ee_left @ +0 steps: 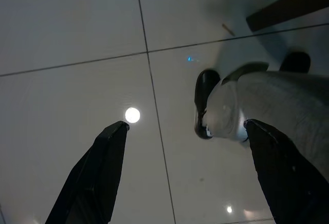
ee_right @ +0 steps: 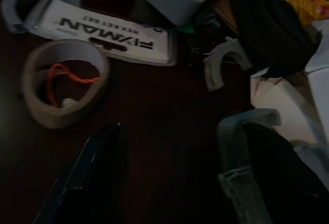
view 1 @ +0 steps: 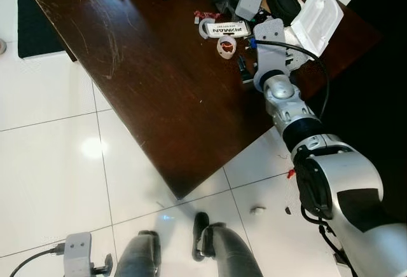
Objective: Picking trash to rubbish bin
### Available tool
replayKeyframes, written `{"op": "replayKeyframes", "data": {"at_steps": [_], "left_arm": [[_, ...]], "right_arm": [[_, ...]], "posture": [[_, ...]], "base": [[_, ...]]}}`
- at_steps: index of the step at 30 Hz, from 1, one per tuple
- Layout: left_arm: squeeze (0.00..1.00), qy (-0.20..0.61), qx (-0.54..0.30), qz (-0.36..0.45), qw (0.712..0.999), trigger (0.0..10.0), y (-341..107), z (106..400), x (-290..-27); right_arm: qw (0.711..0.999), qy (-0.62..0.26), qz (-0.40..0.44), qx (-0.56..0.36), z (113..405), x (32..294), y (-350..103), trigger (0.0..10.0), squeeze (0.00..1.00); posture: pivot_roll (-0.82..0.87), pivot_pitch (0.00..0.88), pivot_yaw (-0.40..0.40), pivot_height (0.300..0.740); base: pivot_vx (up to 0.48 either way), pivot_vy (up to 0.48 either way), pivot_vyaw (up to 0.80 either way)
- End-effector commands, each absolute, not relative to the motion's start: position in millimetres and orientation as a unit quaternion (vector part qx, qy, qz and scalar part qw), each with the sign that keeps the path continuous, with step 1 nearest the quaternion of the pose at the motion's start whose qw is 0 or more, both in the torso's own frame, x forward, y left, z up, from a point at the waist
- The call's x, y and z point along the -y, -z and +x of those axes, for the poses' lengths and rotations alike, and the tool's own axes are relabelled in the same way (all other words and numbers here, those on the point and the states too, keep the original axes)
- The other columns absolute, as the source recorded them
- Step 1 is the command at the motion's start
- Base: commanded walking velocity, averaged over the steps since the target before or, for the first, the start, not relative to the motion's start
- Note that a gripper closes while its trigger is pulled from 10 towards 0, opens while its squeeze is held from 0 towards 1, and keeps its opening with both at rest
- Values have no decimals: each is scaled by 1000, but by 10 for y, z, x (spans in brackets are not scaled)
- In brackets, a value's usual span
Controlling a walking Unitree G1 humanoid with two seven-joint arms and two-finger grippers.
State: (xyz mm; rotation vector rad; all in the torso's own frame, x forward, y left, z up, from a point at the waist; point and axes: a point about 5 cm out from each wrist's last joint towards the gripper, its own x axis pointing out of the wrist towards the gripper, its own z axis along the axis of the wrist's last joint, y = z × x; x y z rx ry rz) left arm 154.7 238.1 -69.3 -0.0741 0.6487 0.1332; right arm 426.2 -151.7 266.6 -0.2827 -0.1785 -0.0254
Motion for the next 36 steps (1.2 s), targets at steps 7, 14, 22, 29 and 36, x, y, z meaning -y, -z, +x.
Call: {"op": "replayKeyframes", "data": {"at_steps": [7, 14, 22, 29, 36], "left_arm": [[0, -55, -338, -43, 938, 10000, 784, 1371, -2273], [0, -55, -344, -43, 936, 10000, 800, 1319, -2277], [0, -58, -346, -40, 936, 10000, 797, 1315, -2309], [0, -62, -347, -38, 935, 10000, 790, 1341, -2330], [0, -70, -340, -42, 937, 10000, 773, 1396, -2339]], "right_arm": [[980, 71, -175, 57, 4258, 1805, -2656, 10000, 0], [980, 65, -186, 3, 4253, 1891, -2538, 10000, 0], [981, 45, -185, -42, 4255, 1857, -2446, 10000, 0], [984, 23, -163, -61, 4255, 1811, -2403, 0, 0], [985, 25, -157, -67, 4252, 1841, -2410, 0, 0]], "posture": [[274, 482, -116, 740], [246, 481, -114, 740], [247, 461, -112, 740], [245, 434, -113, 740], [230, 402, -120, 740]], "base": [[0, 0, 0], [0, 0, 0], [0, 0, 0], [0, 0, 0], [0, 0, 0]]}}
